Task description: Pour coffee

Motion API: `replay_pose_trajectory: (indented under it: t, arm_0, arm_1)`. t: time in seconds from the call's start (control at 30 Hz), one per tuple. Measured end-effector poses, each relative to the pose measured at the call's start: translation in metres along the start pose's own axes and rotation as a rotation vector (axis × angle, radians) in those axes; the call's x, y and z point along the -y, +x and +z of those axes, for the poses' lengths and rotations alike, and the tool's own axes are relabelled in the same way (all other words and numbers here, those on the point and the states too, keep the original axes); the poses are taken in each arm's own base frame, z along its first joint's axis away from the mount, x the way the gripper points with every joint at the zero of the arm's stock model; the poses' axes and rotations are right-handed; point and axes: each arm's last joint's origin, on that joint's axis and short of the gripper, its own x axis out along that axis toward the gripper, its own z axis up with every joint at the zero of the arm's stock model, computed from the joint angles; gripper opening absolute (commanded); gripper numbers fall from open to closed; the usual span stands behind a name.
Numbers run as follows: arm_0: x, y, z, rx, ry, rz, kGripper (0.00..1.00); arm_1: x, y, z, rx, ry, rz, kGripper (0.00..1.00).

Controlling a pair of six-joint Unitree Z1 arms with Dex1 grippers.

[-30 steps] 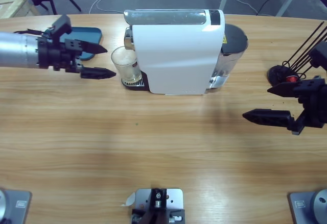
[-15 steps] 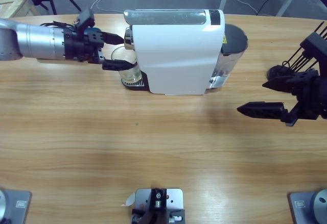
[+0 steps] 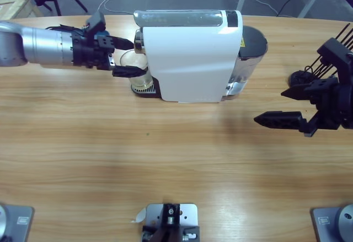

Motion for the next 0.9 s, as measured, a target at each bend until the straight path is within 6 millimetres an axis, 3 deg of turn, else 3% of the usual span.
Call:
replay_pose_trajectory:
  t: [0.27, 0.33, 0.47, 0.5, 0.57, 0.6, 0.9]
  arm_0:
    - [0.0030, 0.0044, 0.0009, -0.033, 0.008, 0.032, 0.949]
    - [0.0030, 0.0047, 0.0005, -0.043, 0.007, 0.042, 0.890]
    - [0.0029, 0.0049, 0.0003, -0.048, 0.007, 0.049, 0.360]
    - [0.0030, 0.0049, 0.0001, -0.050, 0.006, 0.049, 0.301]
    - [0.0038, 0.0054, -0.0003, -0.057, 0.003, 0.048, 0.043]
    - [0.0043, 0.0056, -0.0005, -0.059, 0.002, 0.046, 0.000]
    - [0.0090, 0.0018, -0.0047, -0.057, -0.013, 0.021, 0.000]
  arm_1:
    - [0.0000, 0.0003, 0.0001, 0.000, 0.000, 0.000, 1.000]
    - [0.0000, 0.0003, 0.0001, 0.000, 0.000, 0.000, 1.000]
    - [0.0000, 0.0003, 0.0005, 0.003, 0.000, 0.000, 1.000]
    - [0.0000, 0.0003, 0.0005, 0.003, 0.000, 0.000, 1.000]
    - [0.0000, 0.0003, 0.0005, 0.003, 0.000, 0.000, 1.000]
    - [0.0000, 0.0003, 0.0005, 0.003, 0.000, 0.000, 1.000]
    - [0.0000, 0.0002, 0.0005, 0.003, 0.000, 0.000, 1.000]
